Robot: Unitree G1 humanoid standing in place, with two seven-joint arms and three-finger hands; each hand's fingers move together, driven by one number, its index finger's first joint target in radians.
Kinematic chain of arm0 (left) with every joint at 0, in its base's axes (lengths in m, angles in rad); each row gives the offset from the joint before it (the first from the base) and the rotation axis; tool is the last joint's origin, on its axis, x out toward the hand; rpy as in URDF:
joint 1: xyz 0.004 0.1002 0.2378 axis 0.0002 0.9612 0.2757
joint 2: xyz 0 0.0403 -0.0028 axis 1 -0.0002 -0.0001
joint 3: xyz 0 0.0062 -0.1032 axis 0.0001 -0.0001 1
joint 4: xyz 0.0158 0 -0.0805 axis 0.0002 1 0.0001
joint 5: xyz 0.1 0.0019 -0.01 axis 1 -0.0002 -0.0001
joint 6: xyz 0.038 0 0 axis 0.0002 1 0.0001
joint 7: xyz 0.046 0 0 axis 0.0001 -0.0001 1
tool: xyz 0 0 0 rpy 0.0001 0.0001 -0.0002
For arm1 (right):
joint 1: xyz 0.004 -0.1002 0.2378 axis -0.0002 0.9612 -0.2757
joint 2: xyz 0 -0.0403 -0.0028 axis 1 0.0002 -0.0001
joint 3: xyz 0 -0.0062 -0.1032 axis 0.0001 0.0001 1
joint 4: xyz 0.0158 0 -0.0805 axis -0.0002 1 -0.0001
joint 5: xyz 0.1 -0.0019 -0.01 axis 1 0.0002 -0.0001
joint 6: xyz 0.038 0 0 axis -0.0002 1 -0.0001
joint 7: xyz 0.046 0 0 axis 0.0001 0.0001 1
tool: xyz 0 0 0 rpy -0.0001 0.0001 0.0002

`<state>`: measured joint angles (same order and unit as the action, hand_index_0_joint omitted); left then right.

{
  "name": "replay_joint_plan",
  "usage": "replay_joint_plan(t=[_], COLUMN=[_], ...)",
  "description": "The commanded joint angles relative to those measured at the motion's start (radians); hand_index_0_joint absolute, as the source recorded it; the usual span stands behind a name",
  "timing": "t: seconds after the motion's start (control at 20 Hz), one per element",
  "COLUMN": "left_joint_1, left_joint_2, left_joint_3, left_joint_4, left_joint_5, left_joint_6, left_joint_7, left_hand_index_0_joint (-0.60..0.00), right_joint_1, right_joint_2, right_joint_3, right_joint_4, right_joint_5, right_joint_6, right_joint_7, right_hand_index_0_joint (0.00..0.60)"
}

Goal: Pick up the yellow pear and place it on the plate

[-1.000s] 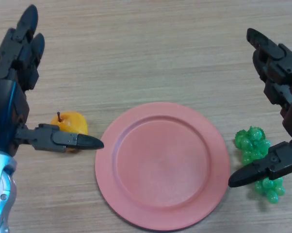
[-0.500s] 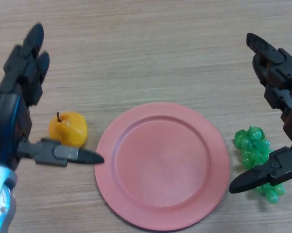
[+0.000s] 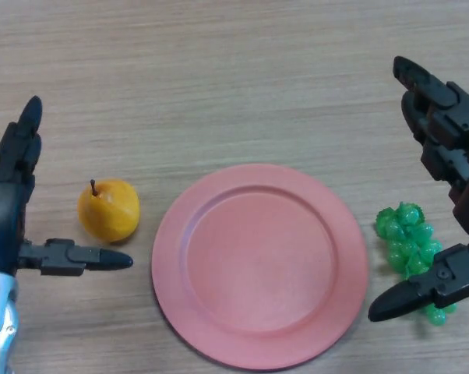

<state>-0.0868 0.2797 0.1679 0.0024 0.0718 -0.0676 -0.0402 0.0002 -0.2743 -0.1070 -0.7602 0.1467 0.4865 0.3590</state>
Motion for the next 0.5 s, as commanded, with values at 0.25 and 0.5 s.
replay_joint_plan(t=[0.25, 0.5], left_joint_1=[-0.163, -0.223], left_joint_2=[0.062, 0.045], left_joint_3=[-0.006, -0.035], left_joint_4=[0.234, 0.336], left_joint_5=[-0.036, -0.126], left_joint_6=[-0.207, -0.209], left_joint_7=[0.118, 0.076], left_hand_index_0_joint=[0.000, 0.000], right_joint_1=[0.020, 0.048], right_joint_2=[-0.004, 0.007], right_joint_3=[-0.108, -0.143], right_joint_4=[-0.099, -0.131], right_joint_5=[0.038, 0.042], right_joint_6=[-0.105, -0.104], right_joint_7=[0.010, 0.009], right_hand_index_0_joint=[0.000, 0.000])
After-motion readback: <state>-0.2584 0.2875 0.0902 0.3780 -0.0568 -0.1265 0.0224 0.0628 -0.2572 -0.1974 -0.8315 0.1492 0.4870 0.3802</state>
